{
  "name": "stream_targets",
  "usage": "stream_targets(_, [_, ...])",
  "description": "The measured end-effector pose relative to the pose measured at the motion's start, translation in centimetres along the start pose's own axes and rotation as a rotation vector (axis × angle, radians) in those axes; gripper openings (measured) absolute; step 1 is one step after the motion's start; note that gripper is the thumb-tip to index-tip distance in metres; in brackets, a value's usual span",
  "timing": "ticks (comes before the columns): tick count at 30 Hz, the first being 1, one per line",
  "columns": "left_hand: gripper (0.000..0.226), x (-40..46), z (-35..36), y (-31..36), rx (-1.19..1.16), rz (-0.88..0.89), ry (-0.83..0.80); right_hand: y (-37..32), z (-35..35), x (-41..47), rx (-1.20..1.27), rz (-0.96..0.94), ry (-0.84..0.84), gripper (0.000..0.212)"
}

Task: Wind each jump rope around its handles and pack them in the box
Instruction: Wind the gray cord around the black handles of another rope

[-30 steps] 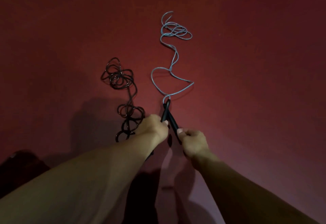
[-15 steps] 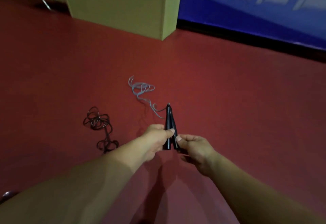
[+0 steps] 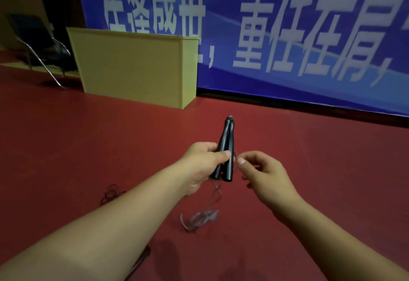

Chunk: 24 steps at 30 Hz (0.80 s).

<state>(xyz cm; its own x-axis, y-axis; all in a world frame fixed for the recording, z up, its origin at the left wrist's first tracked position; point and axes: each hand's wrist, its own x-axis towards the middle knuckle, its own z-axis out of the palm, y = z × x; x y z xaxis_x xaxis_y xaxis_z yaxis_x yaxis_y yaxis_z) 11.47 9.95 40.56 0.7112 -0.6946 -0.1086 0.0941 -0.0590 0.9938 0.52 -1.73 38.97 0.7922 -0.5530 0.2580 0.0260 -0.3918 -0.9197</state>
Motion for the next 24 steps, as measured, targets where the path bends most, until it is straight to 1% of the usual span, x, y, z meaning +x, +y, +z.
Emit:
stream_targets(1, [0.008, -1.1, 0.4, 0.4, 0.002, 0.012, -0.029, -0.5, -0.9, -0.3, 0.004, -0.008, 0.020, 0.003])
stream_targets(3, [0.010, -3.7, 1.1, 0.5, -0.004, 0.002, -0.103, -1.2, -2.9, -0.7, -0.005, -0.037, 0.063, 0.010])
stream_targets(5, [0.013, -5.4, 1.5, 0.3, 0.025, -0.021, -0.185, -1.7, -4.7, -0.7, 0.071, -0.083, 0.127, 0.014])
stream_targets(6, [0.014, -6.0, 1.5, 0.3, 0.043, -0.032, -0.220, -1.7, -5.2, -0.8, 0.106, -0.093, 0.131, 0.017])
stream_targets(8, [0.014, -6.6, 1.3, 0.3, 0.090, -0.048, -0.284, -1.4, -5.6, -0.8, 0.076, -0.115, 0.078, 0.023])
stream_targets(10, [0.014, -6.8, 1.0, 0.4, 0.156, -0.052, -0.328, -0.7, -5.2, -0.4, 0.024, -0.083, 0.017, 0.024])
stream_targets(11, [0.015, -6.9, 0.9, 0.4, 0.169, -0.051, -0.326, -0.5, -4.9, -0.1, 0.037, -0.045, -0.015, 0.026])
stream_targets(14, [0.017, -6.7, 0.6, 0.3, 0.145, -0.052, -0.287, -1.0, -4.0, 0.4, 0.198, 0.124, -0.111, 0.048])
stream_targets(16, [0.019, -5.8, 0.2, 0.5, 0.152, -0.054, -0.268, -1.5, -4.0, 0.6, 0.226, 0.154, -0.131, 0.054])
stream_targets(18, [0.022, -4.4, -0.3, 1.1, 0.140, -0.059, -0.234, -1.9, -4.2, 1.1, 0.226, 0.160, -0.123, 0.053])
stream_targets(21, [0.026, -2.2, -1.2, 1.5, 0.084, -0.077, -0.189, -1.8, -4.1, 1.4, 0.263, 0.185, -0.096, 0.037])
stream_targets(24, [0.020, -0.5, -1.7, 1.2, 0.017, -0.114, -0.125, -0.9, -3.5, 1.4, 0.300, 0.273, -0.051, 0.031])
